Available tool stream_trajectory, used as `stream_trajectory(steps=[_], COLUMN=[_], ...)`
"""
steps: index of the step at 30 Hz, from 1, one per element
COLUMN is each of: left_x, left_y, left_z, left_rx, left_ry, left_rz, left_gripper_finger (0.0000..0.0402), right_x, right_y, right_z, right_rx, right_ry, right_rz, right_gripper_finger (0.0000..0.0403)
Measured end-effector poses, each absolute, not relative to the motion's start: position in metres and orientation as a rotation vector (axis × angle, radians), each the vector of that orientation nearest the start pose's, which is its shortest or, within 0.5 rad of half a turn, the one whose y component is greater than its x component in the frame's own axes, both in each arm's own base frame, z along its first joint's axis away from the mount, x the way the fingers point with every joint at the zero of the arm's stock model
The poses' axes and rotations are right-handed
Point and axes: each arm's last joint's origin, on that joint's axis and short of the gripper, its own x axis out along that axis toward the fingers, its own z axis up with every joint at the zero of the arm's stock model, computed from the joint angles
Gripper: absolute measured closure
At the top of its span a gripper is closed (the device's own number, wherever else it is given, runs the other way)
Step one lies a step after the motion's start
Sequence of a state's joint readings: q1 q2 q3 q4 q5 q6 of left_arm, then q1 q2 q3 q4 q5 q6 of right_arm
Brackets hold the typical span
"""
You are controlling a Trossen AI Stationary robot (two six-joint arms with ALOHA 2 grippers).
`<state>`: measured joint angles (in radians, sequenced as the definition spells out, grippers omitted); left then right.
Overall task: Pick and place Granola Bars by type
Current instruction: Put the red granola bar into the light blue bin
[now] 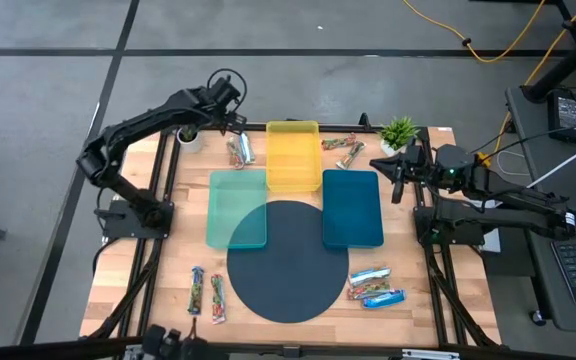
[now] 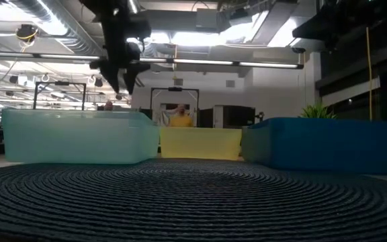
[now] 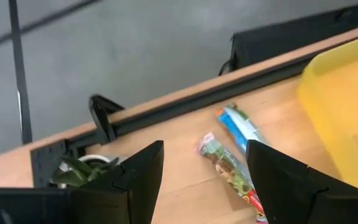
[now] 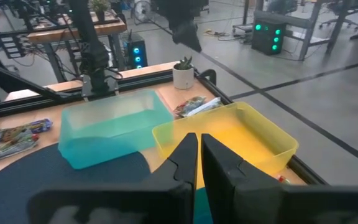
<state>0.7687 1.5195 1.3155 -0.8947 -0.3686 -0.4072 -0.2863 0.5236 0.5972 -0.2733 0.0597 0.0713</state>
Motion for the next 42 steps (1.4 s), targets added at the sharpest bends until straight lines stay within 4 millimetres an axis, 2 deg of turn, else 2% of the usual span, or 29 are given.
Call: stream_trajectory(steps=[7, 14, 19, 27, 38, 42], left_x=[0.219, 0.229, 0.235, 0.243, 0.244, 0.241], left_y=[0.235, 0.245, 0.248, 0.247, 0.248, 0.244], left_z=[0.259, 0.225, 0.208, 0.191, 0.186, 0.176], left_rx=[-0.640, -0.741, -0.821, -0.866, -0.869, -0.890], left_ry=[1.025, 1.104, 1.148, 1.180, 1.194, 1.210], left_rz=[1.194, 1.213, 1.145, 1.145, 1.147, 1.145], left_gripper_finger=[0.0180, 0.0180, 0.0180, 0.0180, 0.0180, 0.0180], right_x=[0.120, 0.120, 0.120, 0.120, 0.120, 0.120], right_y=[-0.038, -0.038, -0.038, -0.037, -0.037, -0.037], right_z=[0.294, 0.294, 0.294, 0.294, 0.294, 0.294], right_rx=[0.090, 0.090, 0.089, 0.062, 0.061, 0.037], right_ry=[0.187, 0.188, 0.188, 0.193, 0.194, 0.199], right_rz=[-0.362, -0.362, -0.361, -0.358, -0.356, -0.354], right_gripper_finger=[0.0377, 0.0377, 0.0377, 0.0377, 0.0377, 0.0377])
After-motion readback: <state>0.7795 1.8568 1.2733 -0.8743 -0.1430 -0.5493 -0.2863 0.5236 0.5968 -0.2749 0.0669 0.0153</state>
